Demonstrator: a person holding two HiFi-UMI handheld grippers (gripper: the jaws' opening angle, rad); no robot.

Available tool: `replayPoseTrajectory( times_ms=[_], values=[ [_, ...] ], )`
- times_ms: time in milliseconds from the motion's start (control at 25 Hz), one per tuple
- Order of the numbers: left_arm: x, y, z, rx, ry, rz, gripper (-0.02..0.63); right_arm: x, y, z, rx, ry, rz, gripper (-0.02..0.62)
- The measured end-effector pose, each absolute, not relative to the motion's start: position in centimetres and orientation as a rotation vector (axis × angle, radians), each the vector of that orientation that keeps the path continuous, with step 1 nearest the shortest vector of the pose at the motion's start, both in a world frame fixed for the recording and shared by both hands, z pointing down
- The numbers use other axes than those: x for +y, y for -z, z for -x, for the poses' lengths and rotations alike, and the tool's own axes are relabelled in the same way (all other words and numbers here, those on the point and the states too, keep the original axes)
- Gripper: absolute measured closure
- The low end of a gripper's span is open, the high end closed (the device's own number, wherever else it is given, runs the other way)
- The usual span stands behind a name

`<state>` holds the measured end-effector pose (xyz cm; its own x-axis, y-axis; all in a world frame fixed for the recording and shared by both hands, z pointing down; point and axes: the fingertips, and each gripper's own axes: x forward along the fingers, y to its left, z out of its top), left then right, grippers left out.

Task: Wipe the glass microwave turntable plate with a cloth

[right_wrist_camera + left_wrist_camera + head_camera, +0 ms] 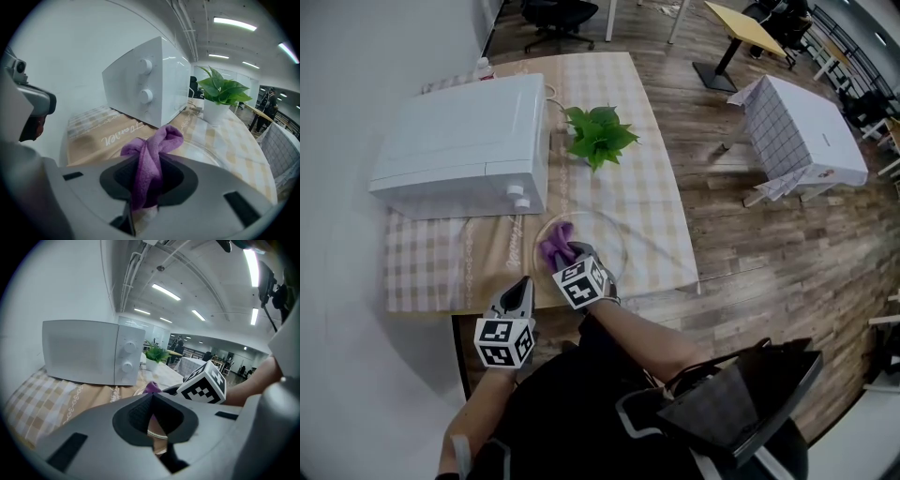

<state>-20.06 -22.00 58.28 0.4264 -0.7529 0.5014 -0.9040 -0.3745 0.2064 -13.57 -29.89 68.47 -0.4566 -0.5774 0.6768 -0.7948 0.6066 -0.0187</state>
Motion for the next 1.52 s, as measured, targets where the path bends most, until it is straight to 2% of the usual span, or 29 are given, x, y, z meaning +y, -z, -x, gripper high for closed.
replayPoseTrajectory(
  times_ms=[1520],
  values=[
    [-23.3,-57.3,10.2,-1.115,-0.416,-2.422,0.601,-28.1,-68.4,-2.9,-1.924,-0.521,-1.35,0.497]
  ],
)
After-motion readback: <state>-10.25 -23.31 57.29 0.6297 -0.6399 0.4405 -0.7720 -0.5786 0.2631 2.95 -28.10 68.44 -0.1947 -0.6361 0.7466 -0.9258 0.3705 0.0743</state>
